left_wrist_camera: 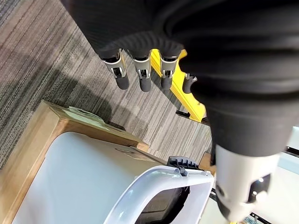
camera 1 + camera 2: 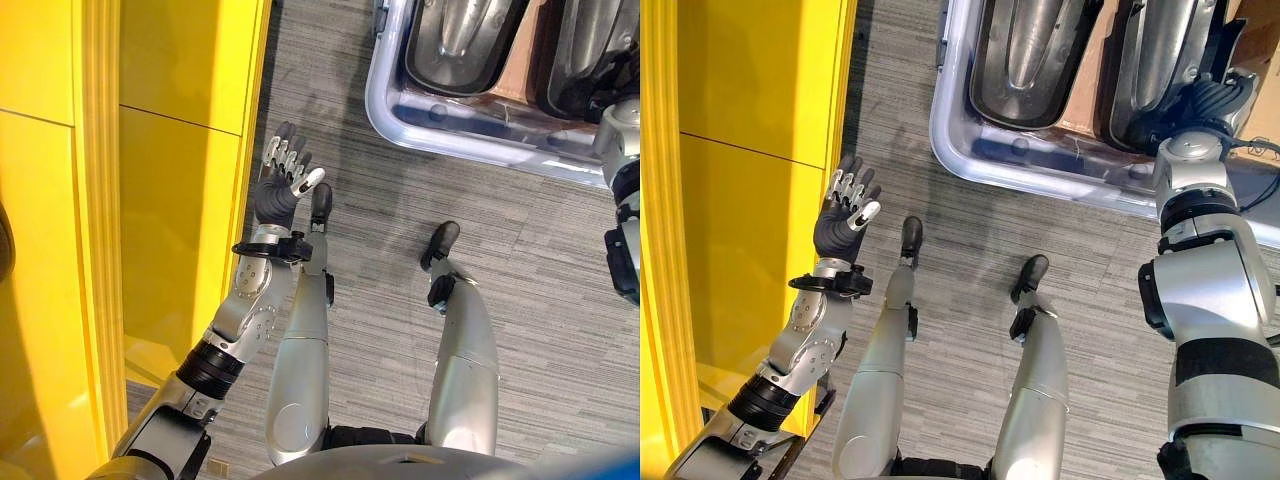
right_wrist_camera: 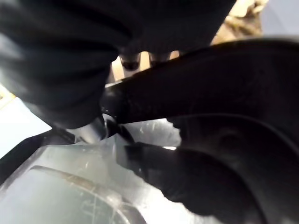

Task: Move parts from the plastic box to the shelf.

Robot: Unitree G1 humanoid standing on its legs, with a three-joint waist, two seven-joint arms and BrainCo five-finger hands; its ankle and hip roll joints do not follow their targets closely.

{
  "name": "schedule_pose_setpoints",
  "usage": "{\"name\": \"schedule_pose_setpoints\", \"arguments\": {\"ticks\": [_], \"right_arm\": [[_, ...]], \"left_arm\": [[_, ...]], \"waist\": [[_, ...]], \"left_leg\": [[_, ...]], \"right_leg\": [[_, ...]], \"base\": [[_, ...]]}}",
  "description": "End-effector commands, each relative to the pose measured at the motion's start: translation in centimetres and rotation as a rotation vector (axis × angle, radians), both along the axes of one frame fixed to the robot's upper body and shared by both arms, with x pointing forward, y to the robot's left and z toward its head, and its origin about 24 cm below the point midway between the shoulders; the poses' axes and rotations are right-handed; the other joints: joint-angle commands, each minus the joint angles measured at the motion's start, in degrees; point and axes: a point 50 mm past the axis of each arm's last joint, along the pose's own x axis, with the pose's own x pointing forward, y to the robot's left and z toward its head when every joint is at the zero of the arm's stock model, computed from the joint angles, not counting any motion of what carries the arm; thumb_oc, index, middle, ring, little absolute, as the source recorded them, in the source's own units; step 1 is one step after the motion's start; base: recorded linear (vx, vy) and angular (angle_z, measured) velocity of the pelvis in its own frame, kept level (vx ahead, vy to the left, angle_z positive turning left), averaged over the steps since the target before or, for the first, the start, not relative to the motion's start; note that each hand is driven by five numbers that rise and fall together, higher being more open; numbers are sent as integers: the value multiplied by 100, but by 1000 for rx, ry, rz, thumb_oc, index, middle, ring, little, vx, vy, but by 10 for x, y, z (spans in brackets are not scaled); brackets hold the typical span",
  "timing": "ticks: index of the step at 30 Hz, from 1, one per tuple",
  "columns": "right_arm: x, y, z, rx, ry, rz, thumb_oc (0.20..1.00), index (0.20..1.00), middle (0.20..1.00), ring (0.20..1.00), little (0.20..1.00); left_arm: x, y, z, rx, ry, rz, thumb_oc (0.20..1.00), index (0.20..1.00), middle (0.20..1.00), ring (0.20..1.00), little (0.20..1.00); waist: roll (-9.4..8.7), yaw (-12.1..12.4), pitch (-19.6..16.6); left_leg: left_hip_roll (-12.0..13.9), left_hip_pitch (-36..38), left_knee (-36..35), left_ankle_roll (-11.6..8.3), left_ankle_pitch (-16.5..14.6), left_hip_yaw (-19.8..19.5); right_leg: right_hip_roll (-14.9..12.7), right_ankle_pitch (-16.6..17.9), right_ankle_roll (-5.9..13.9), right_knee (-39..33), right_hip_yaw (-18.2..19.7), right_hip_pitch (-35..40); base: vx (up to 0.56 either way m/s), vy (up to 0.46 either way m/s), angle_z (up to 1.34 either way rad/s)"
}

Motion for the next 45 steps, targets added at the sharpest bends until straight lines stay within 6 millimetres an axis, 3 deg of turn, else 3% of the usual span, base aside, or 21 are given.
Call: {"name": "schedule_pose_setpoints", "arguments": {"ticks": [1,9,11,12,13,19,24,34,36,42,45], "right_arm": [[11,26,12,-113,18,80,200,200,200,200,200],[14,33,-4,-49,-31,134,200,200,200,200,200],[15,37,-21,-6,-46,175,200,200,200,200,200],[15,45,-49,57,-59,230,200,200,200,200,200],[16,50,-54,68,-59,254,200,200,200,200,200],[14,73,-70,95,-115,362,200,200,200,200,200],[4,81,-77,89,-177,427,200,200,200,200,200],[-32,84,-84,60,-325,528,200,200,200,200,200],[-52,89,-102,78,-341,582,200,200,200,200,200],[-79,99,-136,176,-312,678,200,200,200,200,200],[-92,96,-141,159,-302,697,200,200,200,200,200]], "left_arm": [[-15,-5,26,-35,-151,-58,1000,1000,1000,1000,1000],[-15,-1,24,-43,-142,-46,1000,1000,1000,1000,1000],[-14,3,21,-43,-135,-29,1000,1000,1000,1000,1000],[-14,10,15,-46,-111,-1,1000,1000,1000,1000,1000],[-14,11,12,-49,-99,1,1000,1000,1000,1000,1000],[-16,17,2,-51,-59,10,1000,1000,1000,1000,1000],[-19,25,-4,-59,-37,36,1000,1000,1000,1000,1000],[-25,41,-21,-28,23,82,1000,1000,1000,1000,1000],[-29,48,-33,-20,67,97,1000,1000,1000,1000,1000],[-37,56,-50,-12,134,104,1000,1000,1000,1000,1000],[-43,64,-58,-1,166,127,1000,1000,1000,1000,1000]], "waist": [[31,118,11],[-10,60,11],[-49,7,11],[-122,-66,11],[-136,-79,11],[-257,-163,11],[-329,-254,11],[-432,-401,-85],[-475,-462,-275],[-478,-541,-578],[-465,-594,-751]], "left_leg": [[135,202,739,-106,-1144,23],[155,277,741,-129,-1139,33],[162,326,766,-134,-1156,52],[196,473,761,-135,-1156,73],[205,516,753,-137,-1155,79],[289,852,683,-137,-1143,146],[336,1143,592,-162,-1107,178],[402,1977,356,-208,-1032,249],[439,2328,208,-226,-997,257],[509,2790,-7,-270,-923,288],[566,3018,-126,-293,-907,319]], "right_leg": [[-21,745,493,-1492,703,794],[-10,745,487,-1488,699,853],[2,745,483,-1483,714,910],[30,802,485,-1525,721,1017],[34,809,486,-1546,720,1059],[64,874,488,-1655,700,1355],[56,904,495,-1739,677,1625],[3,983,528,-2008,599,2490],[13,987,542,-2122,566,2834],[2,982,568,-2283,520,3288],[17,956,577,-2352,505,3479]], "base": [[0,0,0],[-4,0,0],[-52,-4,0],[-57,-6,1],[-50,-3,-1],[-24,-14,-6],[-14,-20,-7],[2,-14,-2],[49,-32,0],[30,-15,0],[47,-11,-4]]}}
